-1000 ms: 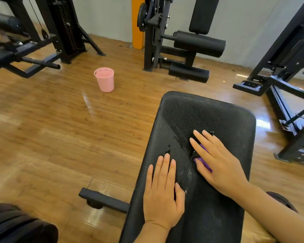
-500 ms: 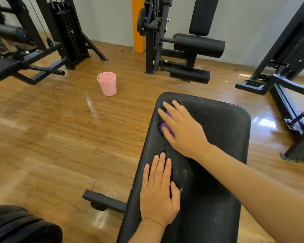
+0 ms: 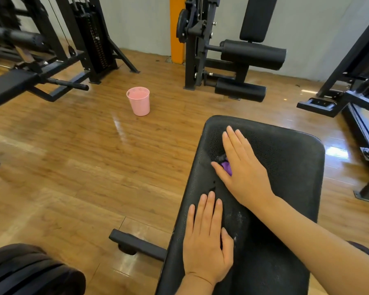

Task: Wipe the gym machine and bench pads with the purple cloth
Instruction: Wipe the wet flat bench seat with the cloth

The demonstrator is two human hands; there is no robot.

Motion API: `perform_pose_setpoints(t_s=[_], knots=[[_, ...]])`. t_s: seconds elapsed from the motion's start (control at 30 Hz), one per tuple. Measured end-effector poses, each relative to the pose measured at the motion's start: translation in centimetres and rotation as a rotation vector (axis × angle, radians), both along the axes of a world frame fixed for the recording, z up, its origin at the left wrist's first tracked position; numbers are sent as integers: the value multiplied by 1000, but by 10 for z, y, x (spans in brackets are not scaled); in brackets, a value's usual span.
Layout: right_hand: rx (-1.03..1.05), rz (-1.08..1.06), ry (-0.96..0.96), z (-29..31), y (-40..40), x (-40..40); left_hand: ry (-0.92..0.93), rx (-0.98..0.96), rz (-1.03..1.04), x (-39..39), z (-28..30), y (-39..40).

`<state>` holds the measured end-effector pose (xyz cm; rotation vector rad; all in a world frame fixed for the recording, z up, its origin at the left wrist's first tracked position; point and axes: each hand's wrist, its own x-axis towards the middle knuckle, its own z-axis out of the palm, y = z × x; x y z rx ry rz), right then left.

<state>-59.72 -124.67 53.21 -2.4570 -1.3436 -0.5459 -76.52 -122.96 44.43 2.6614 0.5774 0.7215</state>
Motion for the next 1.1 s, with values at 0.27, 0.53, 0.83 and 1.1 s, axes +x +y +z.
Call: perform_pose_setpoints(t_s=[0.27,0.53,0.83,1.1], knots=[[-49,226,-126,8,44,15,44,26,13,0,1,1],[-86,264,-82,7,41,11,2,7,8,0,0,0],[-144,314,-102,-13,-63,-16,-30,16,4,0,-2,-2],[-116,254,-96,15,93,17,-36,3,13,1,3,-1]])
